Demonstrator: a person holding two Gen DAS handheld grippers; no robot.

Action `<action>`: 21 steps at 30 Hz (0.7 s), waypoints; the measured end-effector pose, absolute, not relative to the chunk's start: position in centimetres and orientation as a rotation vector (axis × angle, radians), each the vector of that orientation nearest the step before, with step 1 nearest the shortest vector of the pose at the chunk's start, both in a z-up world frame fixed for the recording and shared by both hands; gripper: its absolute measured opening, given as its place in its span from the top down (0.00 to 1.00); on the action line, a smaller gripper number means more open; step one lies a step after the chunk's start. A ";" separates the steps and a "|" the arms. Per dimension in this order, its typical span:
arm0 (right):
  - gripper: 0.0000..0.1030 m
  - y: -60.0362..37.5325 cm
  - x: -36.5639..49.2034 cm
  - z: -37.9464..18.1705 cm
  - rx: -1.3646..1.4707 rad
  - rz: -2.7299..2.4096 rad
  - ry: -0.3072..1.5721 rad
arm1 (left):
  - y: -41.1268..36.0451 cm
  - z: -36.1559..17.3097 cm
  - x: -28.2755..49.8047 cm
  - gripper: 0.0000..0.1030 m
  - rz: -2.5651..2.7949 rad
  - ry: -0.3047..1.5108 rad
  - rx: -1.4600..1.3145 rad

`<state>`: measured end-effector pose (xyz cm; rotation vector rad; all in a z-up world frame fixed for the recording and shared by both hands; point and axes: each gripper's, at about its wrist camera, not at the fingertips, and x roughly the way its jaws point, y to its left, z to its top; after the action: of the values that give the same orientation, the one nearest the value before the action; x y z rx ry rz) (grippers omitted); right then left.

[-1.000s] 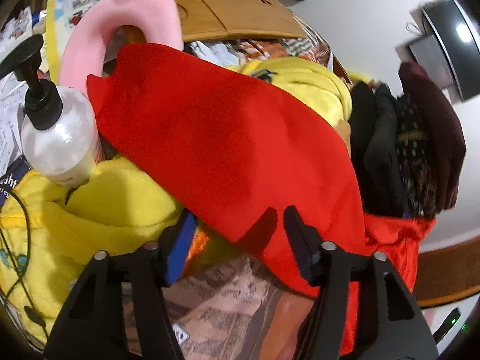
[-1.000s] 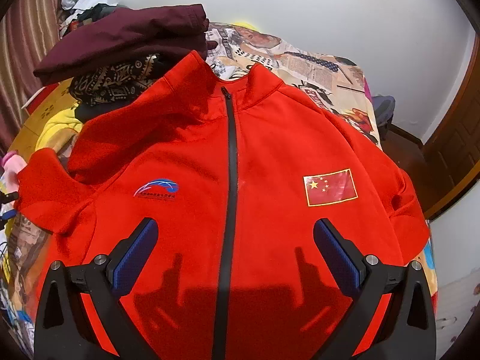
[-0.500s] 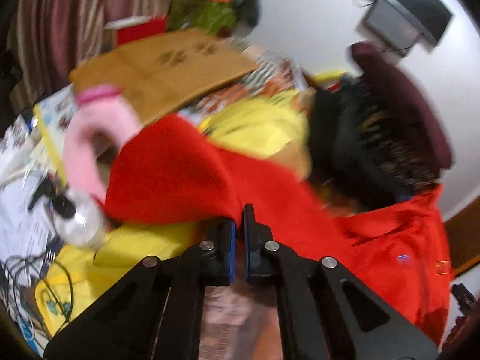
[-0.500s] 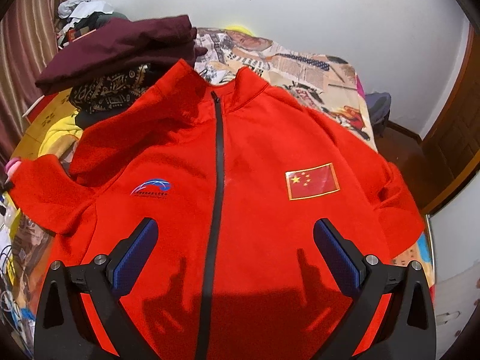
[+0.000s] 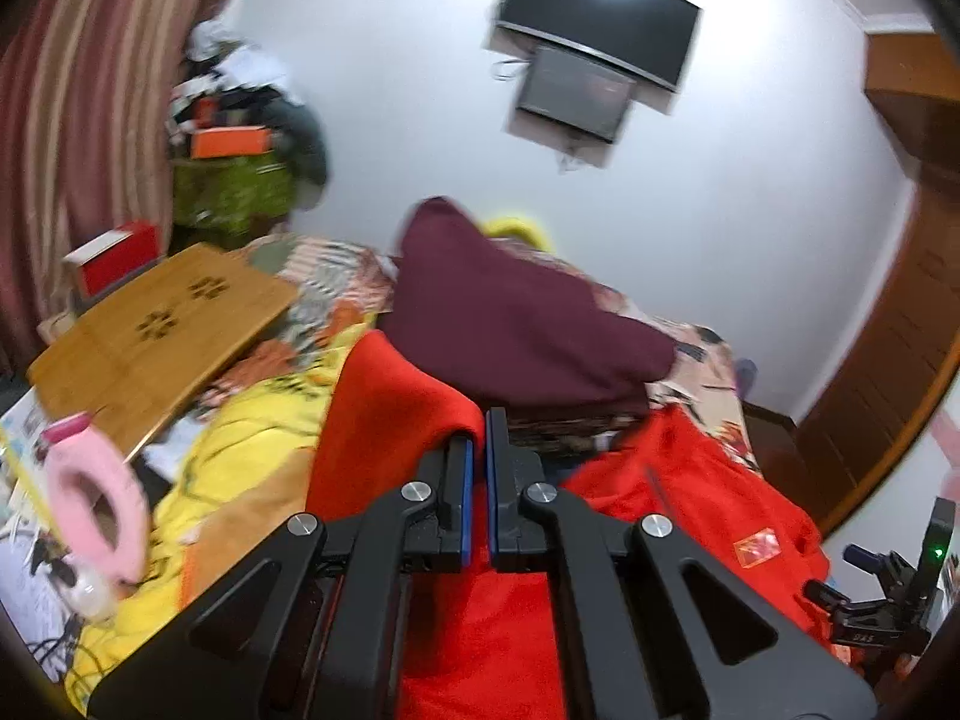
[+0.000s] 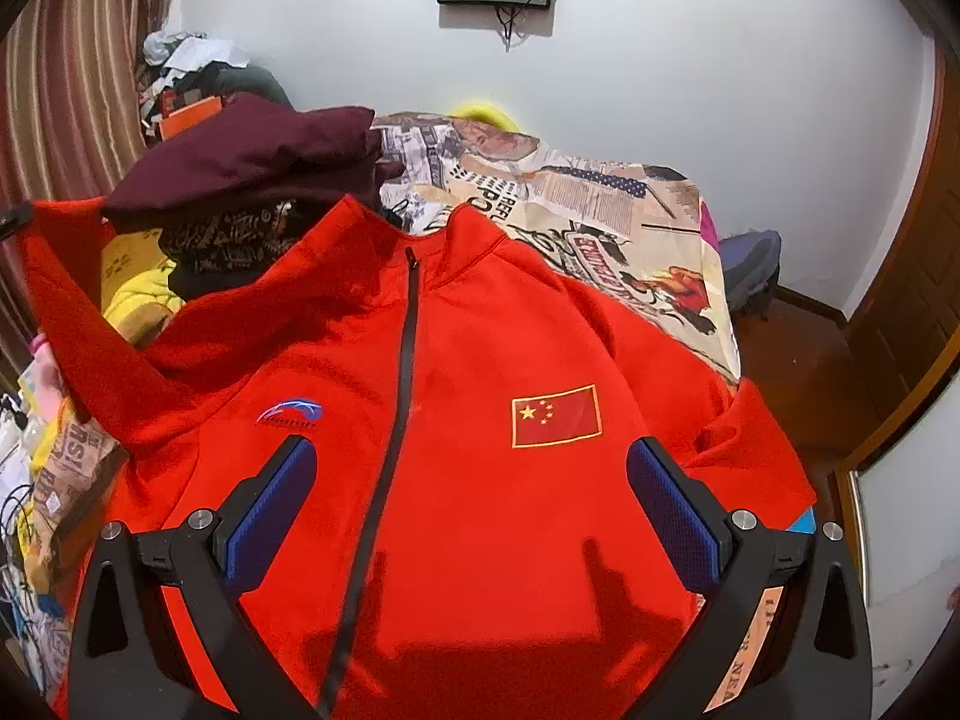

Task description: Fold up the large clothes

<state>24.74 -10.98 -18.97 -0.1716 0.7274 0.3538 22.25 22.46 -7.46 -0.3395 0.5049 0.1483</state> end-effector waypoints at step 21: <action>0.00 -14.9 24.8 -19.3 -0.155 0.372 0.719 | 0.0 -15.3 29.0 0.98 -0.288 0.834 -0.065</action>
<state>24.82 -14.91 -19.33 -0.1547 0.7190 0.3717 29.00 0.00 -15.33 -0.0652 0.8342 -0.2883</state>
